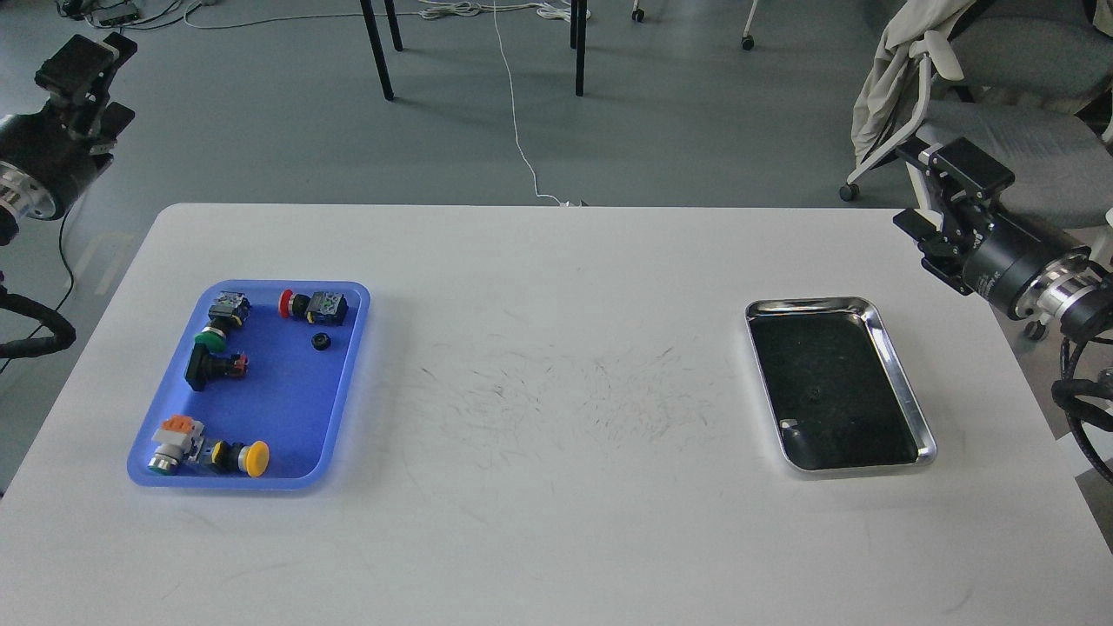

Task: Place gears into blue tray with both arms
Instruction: 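Extend the right gripper toward the steel tray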

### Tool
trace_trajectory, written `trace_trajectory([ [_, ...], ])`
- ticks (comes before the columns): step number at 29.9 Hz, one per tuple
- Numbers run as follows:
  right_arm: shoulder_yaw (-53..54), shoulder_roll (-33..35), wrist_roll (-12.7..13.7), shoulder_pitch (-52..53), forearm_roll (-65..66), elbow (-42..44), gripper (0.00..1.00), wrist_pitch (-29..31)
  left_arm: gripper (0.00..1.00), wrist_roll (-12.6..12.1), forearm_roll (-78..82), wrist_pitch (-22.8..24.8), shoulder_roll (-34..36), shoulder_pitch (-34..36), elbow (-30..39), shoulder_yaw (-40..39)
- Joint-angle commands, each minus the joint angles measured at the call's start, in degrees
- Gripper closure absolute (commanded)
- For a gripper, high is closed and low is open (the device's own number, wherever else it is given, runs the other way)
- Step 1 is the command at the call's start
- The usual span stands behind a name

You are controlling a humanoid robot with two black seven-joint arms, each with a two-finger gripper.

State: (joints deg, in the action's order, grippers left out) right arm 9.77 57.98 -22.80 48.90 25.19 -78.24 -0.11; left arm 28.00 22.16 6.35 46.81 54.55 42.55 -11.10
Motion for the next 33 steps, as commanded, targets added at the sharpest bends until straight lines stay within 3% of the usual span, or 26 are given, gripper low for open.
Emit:
trace_trajectory([
  [1,-0.6,2.3,1.3,0.1,4.8,-1.1,0.01,2.9,0.02,0.0,-2.0,1.0,-1.1,0.0,-0.2,-0.7],
  [5,-1.8,3.5,4.9,0.3,13.5,-0.9,0.01,6.3,0.02,0.0,-2.4,1.0,-3.0,-0.1,-1.5,-2.0],
  [9,-1.9,5.5,5.0,0.2,20.0,-1.0,0.01,10.7,0.02,0.0,-5.0,1.0,-4.9,-0.1,-2.1,-4.7],
  [20,-2.3,5.9,5.2,0.2,24.2,-0.5,0.02,10.7,0.03,0.0,-11.6,1.1,-8.7,-1.8,-2.6,-5.1],
  [24,-2.2,6.4,5.7,0.7,33.0,-0.4,0.03,10.8,0.03,0.0,-14.5,1.2,-9.0,-2.2,-2.7,-5.2],
  [29,-2.2,7.8,4.2,0.8,38.9,-0.8,0.04,11.5,0.02,-11.6,-22.2,1.6,-9.6,-2.3,-2.8,-8.8],
  [33,-2.2,7.9,3.1,1.5,48.8,-0.8,0.04,12.0,0.02,-13.2,-22.9,2.3,-10.2,-2.1,-3.1,-10.0],
])
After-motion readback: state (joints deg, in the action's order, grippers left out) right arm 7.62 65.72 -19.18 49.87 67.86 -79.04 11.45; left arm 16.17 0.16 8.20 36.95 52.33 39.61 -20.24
